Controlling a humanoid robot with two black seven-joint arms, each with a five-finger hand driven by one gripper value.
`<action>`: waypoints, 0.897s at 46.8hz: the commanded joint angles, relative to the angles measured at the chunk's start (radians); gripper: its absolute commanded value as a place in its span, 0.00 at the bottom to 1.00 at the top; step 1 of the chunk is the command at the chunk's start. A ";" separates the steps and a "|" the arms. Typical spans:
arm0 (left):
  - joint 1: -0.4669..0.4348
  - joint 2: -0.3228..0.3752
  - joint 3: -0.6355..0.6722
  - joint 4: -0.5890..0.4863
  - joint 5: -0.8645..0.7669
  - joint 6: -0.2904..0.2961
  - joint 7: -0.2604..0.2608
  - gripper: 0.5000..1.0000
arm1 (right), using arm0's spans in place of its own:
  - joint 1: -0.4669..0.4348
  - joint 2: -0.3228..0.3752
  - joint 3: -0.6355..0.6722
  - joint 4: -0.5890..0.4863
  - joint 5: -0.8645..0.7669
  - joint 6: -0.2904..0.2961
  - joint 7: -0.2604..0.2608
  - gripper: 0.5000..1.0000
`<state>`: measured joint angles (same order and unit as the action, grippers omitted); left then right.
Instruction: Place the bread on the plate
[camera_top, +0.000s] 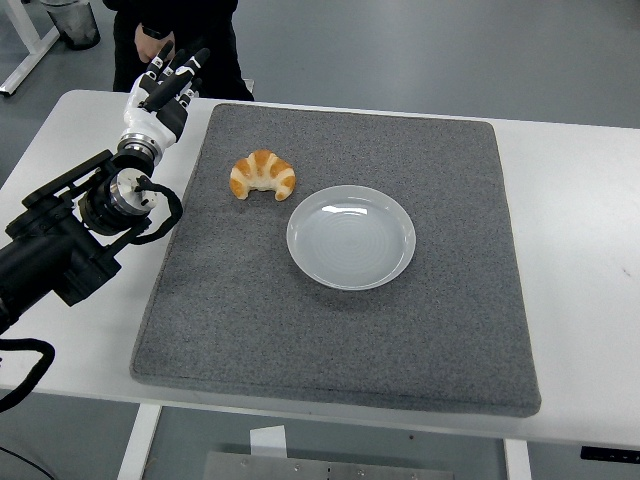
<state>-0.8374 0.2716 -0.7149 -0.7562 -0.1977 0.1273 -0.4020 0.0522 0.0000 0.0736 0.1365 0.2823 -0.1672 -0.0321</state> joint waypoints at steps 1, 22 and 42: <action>0.003 -0.002 -0.001 -0.005 0.000 0.000 -0.009 1.00 | 0.000 0.000 0.000 0.000 0.000 0.000 0.000 0.90; -0.035 0.003 0.005 0.005 0.049 0.040 -0.043 1.00 | 0.000 0.000 0.000 0.000 0.000 0.000 0.000 0.90; -0.141 0.050 0.026 0.046 0.285 0.081 -0.035 1.00 | 0.000 0.000 0.000 0.000 0.000 0.000 0.000 0.90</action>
<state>-0.9683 0.3085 -0.6964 -0.7073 0.0662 0.2095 -0.4381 0.0521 0.0000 0.0736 0.1364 0.2823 -0.1672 -0.0322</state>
